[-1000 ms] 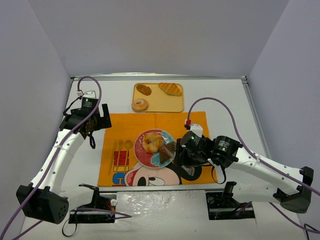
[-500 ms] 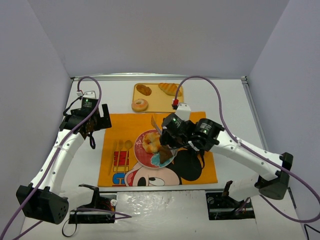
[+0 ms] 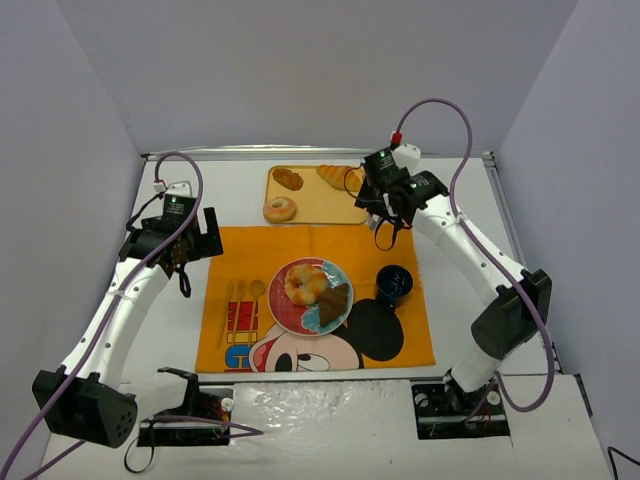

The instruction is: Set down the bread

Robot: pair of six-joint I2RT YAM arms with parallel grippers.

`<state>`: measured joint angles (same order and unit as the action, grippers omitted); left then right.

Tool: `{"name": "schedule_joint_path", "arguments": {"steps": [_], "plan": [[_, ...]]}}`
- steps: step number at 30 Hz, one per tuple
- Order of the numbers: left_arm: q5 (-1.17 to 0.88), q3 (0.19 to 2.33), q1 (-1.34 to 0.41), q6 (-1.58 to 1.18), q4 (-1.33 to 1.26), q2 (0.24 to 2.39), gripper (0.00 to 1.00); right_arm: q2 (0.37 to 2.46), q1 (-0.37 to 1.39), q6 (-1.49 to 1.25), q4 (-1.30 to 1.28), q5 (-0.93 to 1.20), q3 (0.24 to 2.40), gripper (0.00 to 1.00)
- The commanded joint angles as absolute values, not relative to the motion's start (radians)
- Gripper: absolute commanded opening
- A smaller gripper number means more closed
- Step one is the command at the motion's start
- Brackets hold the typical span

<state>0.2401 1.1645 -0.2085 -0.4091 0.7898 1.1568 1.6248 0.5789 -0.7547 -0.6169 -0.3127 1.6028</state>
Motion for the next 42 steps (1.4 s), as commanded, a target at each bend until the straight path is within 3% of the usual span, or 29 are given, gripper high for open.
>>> {"name": "schedule_joint_path", "arguments": {"steps": [1,14,33,42], "plan": [[0.252,1.21,-0.215,-0.41,0.782,1.123,0.97,1.697,0.446,-0.669,-0.519,-0.309,1.675,0.47],[0.245,1.219,-0.215,-0.405,0.779,1.126,0.97,1.906,0.156,-0.611,-0.371,-0.333,1.674,0.46],[0.243,1.21,-0.215,-0.405,0.77,1.129,0.97,2.091,-0.054,-0.538,-0.341,-0.31,1.707,0.47],[0.245,1.207,-0.215,-0.41,0.768,1.126,0.97,2.155,-0.065,-0.522,-0.347,-0.244,1.694,0.5]]}}
